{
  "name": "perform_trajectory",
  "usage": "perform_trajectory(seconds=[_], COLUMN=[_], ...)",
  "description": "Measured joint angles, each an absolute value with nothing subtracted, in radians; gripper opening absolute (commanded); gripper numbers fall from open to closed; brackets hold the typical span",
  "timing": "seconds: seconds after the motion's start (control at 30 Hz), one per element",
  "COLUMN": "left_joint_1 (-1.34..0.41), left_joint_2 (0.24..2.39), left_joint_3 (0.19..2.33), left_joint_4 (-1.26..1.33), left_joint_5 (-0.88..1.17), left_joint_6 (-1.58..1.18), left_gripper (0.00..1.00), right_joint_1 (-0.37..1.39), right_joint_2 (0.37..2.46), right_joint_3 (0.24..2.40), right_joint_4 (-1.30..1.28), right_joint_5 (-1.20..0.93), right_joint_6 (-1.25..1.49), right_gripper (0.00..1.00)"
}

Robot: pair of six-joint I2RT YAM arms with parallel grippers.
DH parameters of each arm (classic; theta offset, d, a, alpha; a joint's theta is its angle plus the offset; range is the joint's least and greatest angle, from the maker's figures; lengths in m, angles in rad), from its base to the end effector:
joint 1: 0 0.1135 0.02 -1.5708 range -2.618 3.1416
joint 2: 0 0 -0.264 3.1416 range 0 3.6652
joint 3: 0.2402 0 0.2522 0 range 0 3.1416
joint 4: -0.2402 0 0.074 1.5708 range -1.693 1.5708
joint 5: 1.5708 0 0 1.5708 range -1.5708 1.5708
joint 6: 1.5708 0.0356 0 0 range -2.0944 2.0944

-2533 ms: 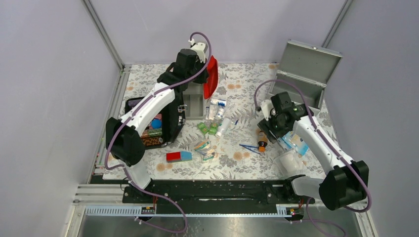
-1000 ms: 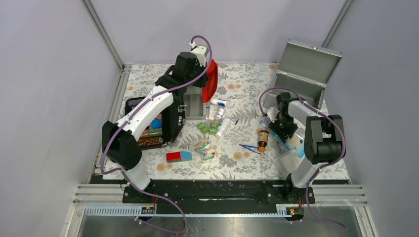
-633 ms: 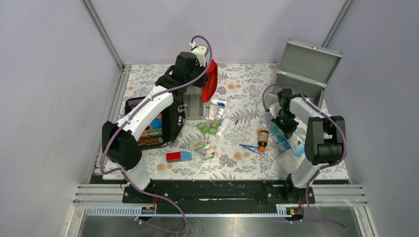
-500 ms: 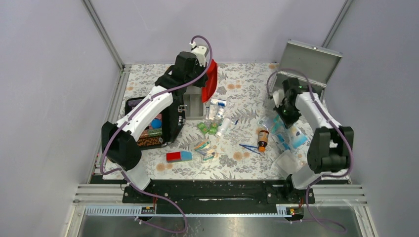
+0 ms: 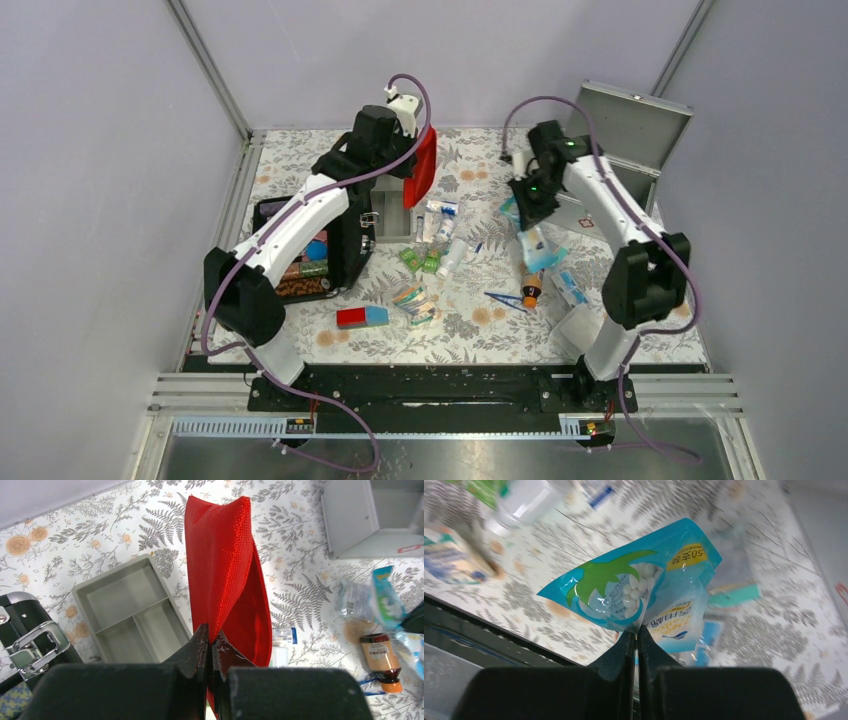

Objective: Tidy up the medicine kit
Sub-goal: Place the medical item at the center of the board.

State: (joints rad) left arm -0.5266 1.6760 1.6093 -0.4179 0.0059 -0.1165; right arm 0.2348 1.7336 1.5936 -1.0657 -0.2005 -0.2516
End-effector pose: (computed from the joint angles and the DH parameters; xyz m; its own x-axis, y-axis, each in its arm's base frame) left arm 0.3398 -0.1978 0.3685 -0.4589 0.1324 -0.8785 0.4569 0.8832 -0.1056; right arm 0.3413 0.0889 0.2975 -0.8059 -0.4436 -0.3921 -0.5139 0.8530 0.0913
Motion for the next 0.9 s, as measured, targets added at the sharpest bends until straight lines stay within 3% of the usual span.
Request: perform_trajectory(seconds=[0.13,0.17,0.27,0.3,0.53,0.9], left_joint_1=[-0.514,-0.509,-0.494,-0.49,-0.483,-0.483], left_joint_2=[1.676,1.676,1.675,1.674,1.637,1.607], left_joint_3=[1.635,1.644,1.674,1.678,1.678,1.675], left_joint_4=[-0.481,-0.489,-0.5,-0.499,-0.516,-0.527], left_joint_5=[0.001,0.001,-0.007,-0.011,-0.031,-0.022], left_joint_6=[-0.101,-0.101,-0.096,-0.093,-0.06,-0.061], left_gripper=[0.0,0.0,0.0,0.0,0.0,0.0], right_joint_1=[0.356,0.377,0.419,0.422,0.408,0.366], right_joint_2=[1.847,1.874,1.982,2.014,2.111,2.148], right_joint_3=[1.688,1.703,1.751,1.765,1.896,1.918], right_joint_4=[-1.043,-1.038,-1.037,-1.04,-1.102,-1.148], right_joint_5=[-0.205,-0.204,-0.199,-0.204,-0.311,-0.228], right_joint_6=[-0.131,-0.115,-0.067,-0.06,-0.172,-0.542], right_gripper=[0.08,0.15,0.58,0.62,0.66,0.71])
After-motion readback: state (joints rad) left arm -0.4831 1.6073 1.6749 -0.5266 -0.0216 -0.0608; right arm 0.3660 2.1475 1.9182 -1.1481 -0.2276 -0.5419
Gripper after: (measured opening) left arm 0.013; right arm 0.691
